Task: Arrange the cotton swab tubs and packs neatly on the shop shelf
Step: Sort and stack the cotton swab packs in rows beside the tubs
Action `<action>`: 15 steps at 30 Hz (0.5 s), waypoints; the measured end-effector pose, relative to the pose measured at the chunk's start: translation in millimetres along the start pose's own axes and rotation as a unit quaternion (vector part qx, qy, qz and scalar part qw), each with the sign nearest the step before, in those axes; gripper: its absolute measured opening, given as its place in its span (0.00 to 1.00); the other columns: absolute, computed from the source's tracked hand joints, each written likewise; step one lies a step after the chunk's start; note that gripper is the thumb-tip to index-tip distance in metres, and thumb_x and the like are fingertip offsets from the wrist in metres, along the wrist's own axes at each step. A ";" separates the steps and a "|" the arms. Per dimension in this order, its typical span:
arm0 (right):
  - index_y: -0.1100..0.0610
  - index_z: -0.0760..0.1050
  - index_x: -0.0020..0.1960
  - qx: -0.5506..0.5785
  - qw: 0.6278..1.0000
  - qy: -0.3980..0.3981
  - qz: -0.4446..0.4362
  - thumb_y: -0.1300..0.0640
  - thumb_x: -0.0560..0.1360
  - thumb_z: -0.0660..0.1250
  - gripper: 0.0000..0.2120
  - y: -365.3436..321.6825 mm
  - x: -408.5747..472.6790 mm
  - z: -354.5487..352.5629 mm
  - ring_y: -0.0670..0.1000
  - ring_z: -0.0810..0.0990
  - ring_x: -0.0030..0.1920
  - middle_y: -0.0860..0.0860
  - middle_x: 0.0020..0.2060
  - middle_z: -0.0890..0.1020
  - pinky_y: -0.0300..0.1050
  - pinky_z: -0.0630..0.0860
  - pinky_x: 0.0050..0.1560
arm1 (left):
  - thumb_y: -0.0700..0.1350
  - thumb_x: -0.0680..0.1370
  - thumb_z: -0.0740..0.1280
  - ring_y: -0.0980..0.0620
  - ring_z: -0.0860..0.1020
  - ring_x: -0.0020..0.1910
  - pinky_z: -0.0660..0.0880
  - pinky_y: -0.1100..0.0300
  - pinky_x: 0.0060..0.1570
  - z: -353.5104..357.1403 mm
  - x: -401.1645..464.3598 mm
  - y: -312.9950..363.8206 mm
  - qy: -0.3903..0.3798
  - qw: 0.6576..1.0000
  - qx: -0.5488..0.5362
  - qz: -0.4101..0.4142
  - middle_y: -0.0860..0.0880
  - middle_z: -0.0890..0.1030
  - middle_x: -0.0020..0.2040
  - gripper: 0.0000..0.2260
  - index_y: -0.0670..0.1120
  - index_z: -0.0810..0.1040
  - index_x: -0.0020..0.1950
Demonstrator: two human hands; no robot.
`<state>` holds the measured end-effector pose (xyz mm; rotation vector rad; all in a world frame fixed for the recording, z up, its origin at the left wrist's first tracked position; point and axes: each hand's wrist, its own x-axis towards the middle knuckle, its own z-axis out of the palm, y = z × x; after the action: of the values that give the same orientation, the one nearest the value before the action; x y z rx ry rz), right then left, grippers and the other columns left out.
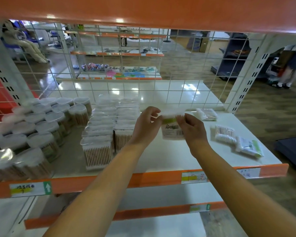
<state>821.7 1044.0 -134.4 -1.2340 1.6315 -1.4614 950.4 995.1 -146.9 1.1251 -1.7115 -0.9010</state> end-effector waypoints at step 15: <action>0.49 0.77 0.44 0.106 0.994 -0.035 0.016 0.59 0.79 0.59 0.11 -1.5 -7.4 10.9 0.49 0.79 0.42 0.49 0.39 0.81 0.42 0.76 0.42 | 0.44 0.79 0.62 0.49 0.79 0.49 0.78 0.61 0.42 -18.6 -3.3 5.8 0.007 0.995 -0.072 -0.063 0.43 0.78 0.52 0.12 0.46 0.72 0.62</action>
<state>834.6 1046.7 -136.1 -1.1222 1.4037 -1.5100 966.6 998.2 -136.0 1.1490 -1.5517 -1.0747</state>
